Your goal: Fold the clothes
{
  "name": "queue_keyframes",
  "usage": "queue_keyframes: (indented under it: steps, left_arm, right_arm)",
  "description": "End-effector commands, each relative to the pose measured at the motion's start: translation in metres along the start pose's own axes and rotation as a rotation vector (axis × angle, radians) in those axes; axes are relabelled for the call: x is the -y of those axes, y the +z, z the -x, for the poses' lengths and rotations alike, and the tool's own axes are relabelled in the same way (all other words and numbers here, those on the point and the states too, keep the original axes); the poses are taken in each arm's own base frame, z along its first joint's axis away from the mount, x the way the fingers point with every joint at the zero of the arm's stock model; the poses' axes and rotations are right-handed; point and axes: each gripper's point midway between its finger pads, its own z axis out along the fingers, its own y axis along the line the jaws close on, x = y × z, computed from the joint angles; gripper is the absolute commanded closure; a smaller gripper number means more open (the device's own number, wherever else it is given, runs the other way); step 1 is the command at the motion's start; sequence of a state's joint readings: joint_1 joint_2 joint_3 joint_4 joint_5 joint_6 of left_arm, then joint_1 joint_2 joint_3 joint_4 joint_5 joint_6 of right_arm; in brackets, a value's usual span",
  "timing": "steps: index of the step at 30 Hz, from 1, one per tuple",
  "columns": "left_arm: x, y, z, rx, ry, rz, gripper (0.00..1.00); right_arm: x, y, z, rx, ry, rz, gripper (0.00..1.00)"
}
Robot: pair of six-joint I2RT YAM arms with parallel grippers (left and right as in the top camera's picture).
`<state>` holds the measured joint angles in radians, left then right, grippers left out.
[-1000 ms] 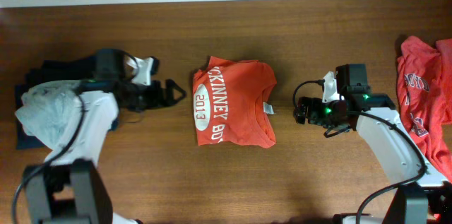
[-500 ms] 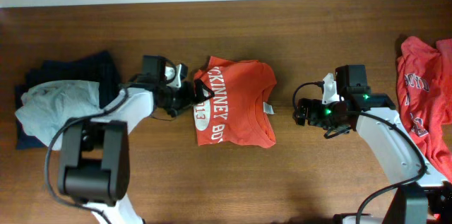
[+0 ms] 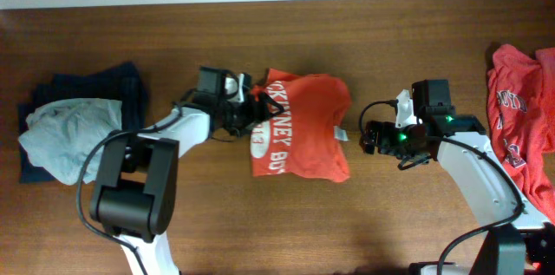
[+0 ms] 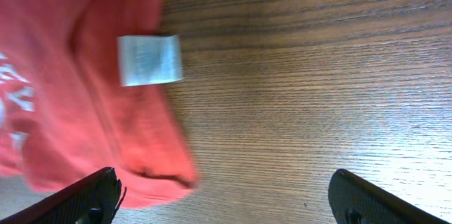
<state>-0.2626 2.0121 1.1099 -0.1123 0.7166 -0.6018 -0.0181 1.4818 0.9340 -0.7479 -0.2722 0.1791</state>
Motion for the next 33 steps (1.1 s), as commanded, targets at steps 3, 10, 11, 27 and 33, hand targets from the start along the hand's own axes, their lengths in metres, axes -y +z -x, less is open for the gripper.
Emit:
queue_keyframes:
  steps: [3,10,11,27,33]
  left_arm:
    - [-0.026,0.021,-0.02,-0.032,-0.033,0.104,0.48]
    - [-0.04,0.016,-0.049,-0.134,-0.132,0.164,0.13]
    - [-0.043,0.015,-0.052,-0.143,-0.151,0.18,0.07]
    - [-0.049,-0.004,-0.037,-0.127,-0.236,0.113,0.02]
    - [-0.054,-0.008,-0.038,-0.134,-0.236,0.12,0.01]
  right_arm:
    - [-0.004,-0.006,0.005,0.024,-0.013,0.018,0.01]
    - [-0.016,-0.007,0.008,0.032,-0.037,0.08,0.01]
    - [-0.024,-0.008,0.011,0.046,-0.074,0.128,0.01]
    - [-0.094,0.059,0.05,0.147,-0.301,0.346,0.95]
    - [-0.082,0.102,0.036,0.051,-0.245,0.365,0.96]
